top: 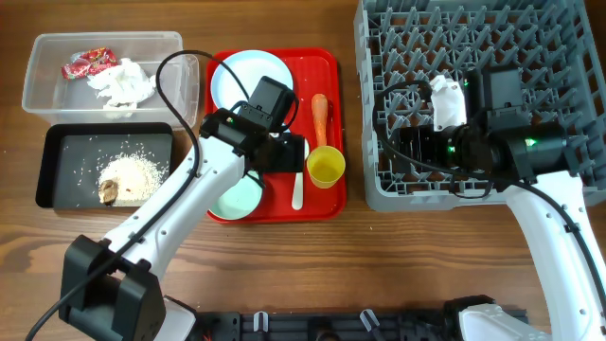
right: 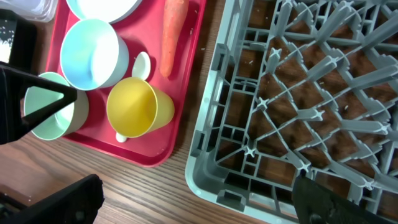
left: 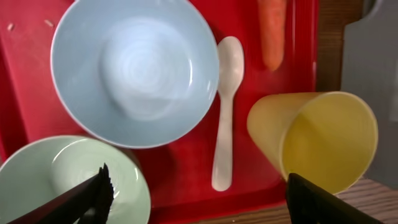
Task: Sort waste into correct bins and load items into the dishwasher rack
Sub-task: 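Set the green bowl back on the red tray with the left gripper, then grasp the carrot on the red tray with the left gripper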
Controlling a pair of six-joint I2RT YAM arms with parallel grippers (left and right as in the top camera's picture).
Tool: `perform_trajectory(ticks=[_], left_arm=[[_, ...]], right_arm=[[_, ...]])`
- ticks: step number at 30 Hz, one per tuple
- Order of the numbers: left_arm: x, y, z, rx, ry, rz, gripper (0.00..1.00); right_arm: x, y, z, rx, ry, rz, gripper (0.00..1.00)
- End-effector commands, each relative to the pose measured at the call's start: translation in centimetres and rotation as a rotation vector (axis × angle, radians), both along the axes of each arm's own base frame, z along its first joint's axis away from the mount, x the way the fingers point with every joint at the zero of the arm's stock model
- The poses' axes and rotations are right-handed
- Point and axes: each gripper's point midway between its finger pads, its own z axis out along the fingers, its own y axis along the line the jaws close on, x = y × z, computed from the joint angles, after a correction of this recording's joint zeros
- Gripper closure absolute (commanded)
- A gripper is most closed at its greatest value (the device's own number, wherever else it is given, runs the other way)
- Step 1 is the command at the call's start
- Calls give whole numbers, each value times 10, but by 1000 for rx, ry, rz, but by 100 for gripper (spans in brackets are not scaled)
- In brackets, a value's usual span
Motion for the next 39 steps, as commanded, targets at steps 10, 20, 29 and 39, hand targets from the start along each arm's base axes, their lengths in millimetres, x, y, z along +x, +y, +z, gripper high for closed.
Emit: perform_trajectory(ticks=[10, 20, 29, 39], left_arm=[[136, -54, -14, -165, -405, -92, 11], [150, -88, -76, -155, -376, -47, 14], [142, -99, -101, -155, -333, -38, 30], [150, -102, -87, -180, -378, -35, 75]], right_arm=[[-4, 2, 1, 13, 31, -6, 0], [-9, 1, -1, 17, 58, -22, 0], [-9, 1, -1, 17, 58, -22, 0], [-9, 1, -1, 17, 58, -22, 0]])
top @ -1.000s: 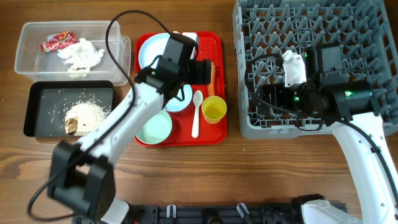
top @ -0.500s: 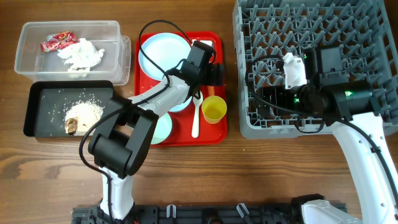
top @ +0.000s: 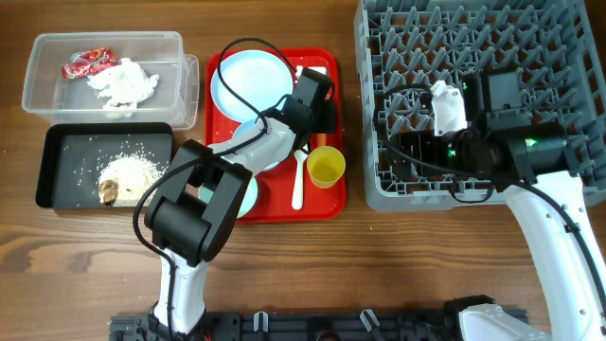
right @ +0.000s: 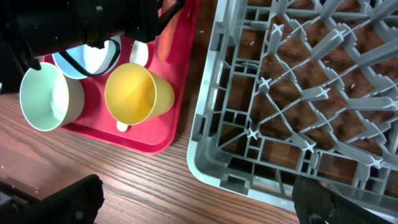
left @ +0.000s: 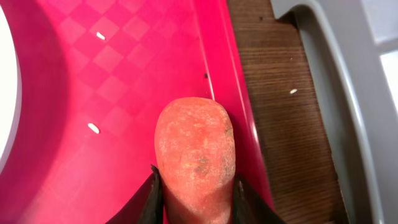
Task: Sort waste into correct bins and load items into the dishwasher rack
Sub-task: 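Grasp the carrot on the red tray with the left gripper, then carry the carrot left and drop it onto the black tray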
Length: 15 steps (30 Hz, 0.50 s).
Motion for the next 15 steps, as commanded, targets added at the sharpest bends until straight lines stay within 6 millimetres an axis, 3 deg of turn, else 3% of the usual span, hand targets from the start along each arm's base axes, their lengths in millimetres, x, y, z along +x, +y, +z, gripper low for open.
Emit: perform_trajectory(ticks=[1, 4, 10, 15], left_arm=[[9, -3, 14, -15, -41, 7, 76], [17, 3, 47, -49, -97, 25, 82], [22, 33, 128, -102, -196, 77, 81], [3, 71, 158, -74, -154, 127, 80]], right_arm=[[2, 3, 4, 16, -2, -2, 0], [2, 3, 4, 15, 2, -2, 0], [2, 3, 3, 12, -1, 4, 0], [3, 3, 4, 12, -5, 4, 0]])
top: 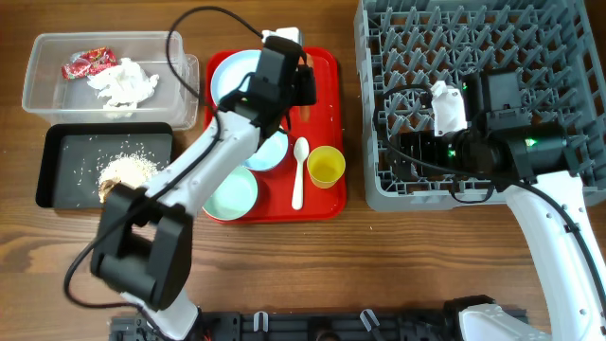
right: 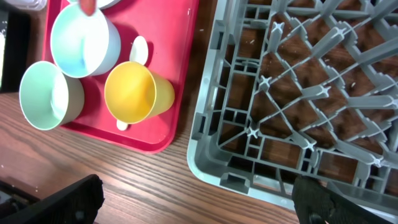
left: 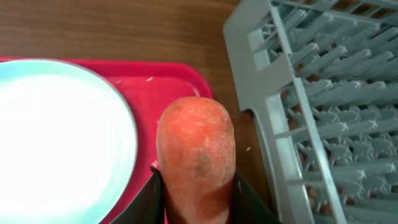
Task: Sort waste into correct bins and load items into the dishwasher rack
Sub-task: 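Carry the carrot left and drop it onto the black tray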
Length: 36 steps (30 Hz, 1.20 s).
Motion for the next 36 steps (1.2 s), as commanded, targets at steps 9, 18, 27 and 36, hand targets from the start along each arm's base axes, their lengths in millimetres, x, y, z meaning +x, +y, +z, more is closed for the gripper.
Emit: perform_trajectory(ticks=[9, 18, 27, 36], left_arm=[[-122, 248, 37, 171, 406, 585, 73], [-138, 374, -69, 2, 511, 1069, 83], [-132, 380, -104, 2, 537, 1082, 47], [-74, 254, 50, -167, 188, 357, 21]], right_arm=[[3, 2, 4, 7, -9, 1, 0], [3, 2, 4, 7, -8, 0, 0], [0, 1, 2, 4, 7, 0, 0], [14, 6, 10, 28, -55, 3, 0]])
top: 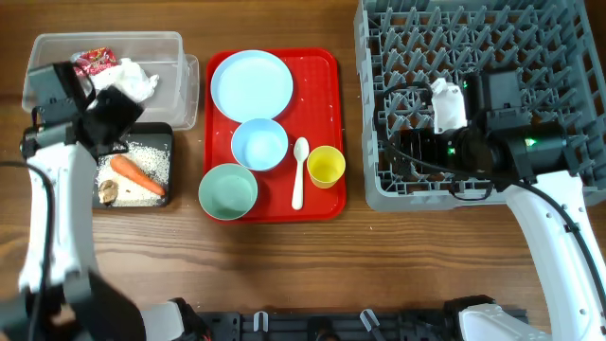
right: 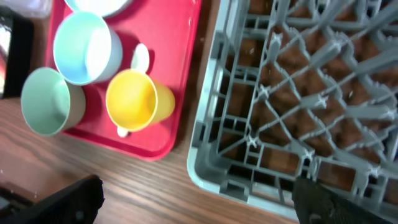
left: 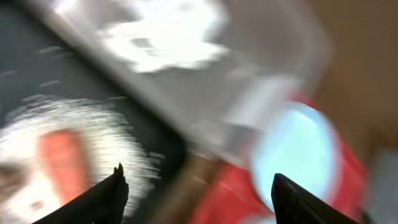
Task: Sort waste into correct bins and load items into the dishwasher rack
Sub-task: 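Carry the carrot left and drop it onto the black tray, then grasp the yellow cup with the left gripper and lift it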
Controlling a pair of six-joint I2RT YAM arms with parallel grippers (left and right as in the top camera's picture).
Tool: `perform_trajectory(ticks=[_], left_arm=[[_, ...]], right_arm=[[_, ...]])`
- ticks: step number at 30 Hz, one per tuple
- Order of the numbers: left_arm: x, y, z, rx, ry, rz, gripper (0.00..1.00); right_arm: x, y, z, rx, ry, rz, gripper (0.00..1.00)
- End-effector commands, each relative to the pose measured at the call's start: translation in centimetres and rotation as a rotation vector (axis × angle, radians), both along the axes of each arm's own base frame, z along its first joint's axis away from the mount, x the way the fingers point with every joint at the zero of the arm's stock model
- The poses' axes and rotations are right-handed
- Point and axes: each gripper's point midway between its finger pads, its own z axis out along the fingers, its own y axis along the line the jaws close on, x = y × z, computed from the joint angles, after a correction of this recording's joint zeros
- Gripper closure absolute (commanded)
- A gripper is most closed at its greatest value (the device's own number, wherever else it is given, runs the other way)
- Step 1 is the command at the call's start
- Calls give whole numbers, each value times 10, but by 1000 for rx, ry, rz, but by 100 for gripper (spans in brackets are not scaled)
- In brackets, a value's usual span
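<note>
An orange carrot [top: 137, 173] lies on the rice in the black tray [top: 57, 142]; it shows blurred in the left wrist view [left: 59, 155]. My left gripper [left: 196, 196] is open and empty, above the tray's far edge [top: 115, 121]. The red tray [top: 322, 71] carries a pale blue plate [top: 251, 83], a blue bowl [top: 259, 144], a green cup [top: 227, 189], a white spoon [top: 299, 172] and a yellow cup [top: 326, 166]. My right gripper [right: 196, 202] is open and empty, over the near left corner of the grey dishwasher rack [top: 473, 38].
A clear bin [top: 57, 90] with crumpled white paper [top: 128, 78] and a red wrapper [top: 93, 60] stands behind the black tray. A brown scrap [top: 106, 191] lies by the rice. Bare wooden table [top: 312, 265] runs along the front.
The carrot has gone from my left gripper, held above the red tray's far edge, to the black tray. The left gripper is now open by that tray. The right arm has barely moved.
My left gripper was open over the bowls while the carrot lay on the red tray beside the yellow cup. Then it was shut on the carrot on the tray, then held it raised near the plate. Now the carrot rests on the rice and the gripper is open.
</note>
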Motion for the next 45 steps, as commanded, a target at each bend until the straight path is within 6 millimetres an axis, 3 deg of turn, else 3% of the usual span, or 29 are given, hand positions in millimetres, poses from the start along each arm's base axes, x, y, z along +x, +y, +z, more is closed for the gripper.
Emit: perform_trajectory(ticks=[1, 4, 8, 11, 13, 14, 16, 17, 19, 23, 26, 27, 30, 32, 36, 39, 43, 45], left_arm=[[-4, -99, 28, 11, -76, -462, 20], [-27, -160, 8, 7, 31, -660, 20], [-47, -211, 2, 19, 66, -821, 20], [-48, -211, 0, 73, 78, -820, 18], [-39, -201, 17, 85, 37, -785, 18], [-36, -196, 30, 90, 14, -768, 17], [-34, -187, 67, 102, -58, -739, 16], [-40, -194, 68, 93, -57, -764, 15], [-52, -208, 56, 101, -6, -860, 16], [-78, -274, 3, 50, 142, -1130, 16], [-90, -324, -40, 51, 220, -1268, 17], [-93, -334, -56, 49, 256, -1291, 22], [-92, -337, -83, 56, 328, -1282, 36], [-87, -332, -98, 79, 370, -1228, 39], [-80, -337, -97, 69, 343, -1202, 75], [-79, -338, -97, 58, 342, -1178, 78], [-79, -338, -100, 44, 359, -1144, 94], [-79, -338, -100, 20, 376, -1089, 96]], right_arm=[[6, 7, 7, 34, -21, 9, 0], [8, 13, 11, 86, -19, -11, 0], [22, 40, 35, 247, -94, 42, 0], [37, 62, 55, 322, -181, 51, 1], [49, 97, 68, 369, -242, 57, 0], [53, 110, 65, 373, -245, 59, 0], [63, 143, 24, 347, -151, 47, 6], [64, 142, 4, 314, -93, 16, 10], [66, 126, -8, 251, -63, -69, 10], [56, 70, 15, 188, -98, -195, 8], [34, 24, 36, 134, -132, -228, 6], [25, 13, 40, 119, -130, -238, 6], [15, 7, 39, 94, -120, -222, 6], [13, 6, 35, 90, -99, -227, 6], [13, 6, 35, 91, -95, -229, 5], [7, 5, 31, 82, -67, -226, 4], [3, 5, 29, 69, -58, -210, 4], [2, 4, 28, 64, -51, -207, 4]])
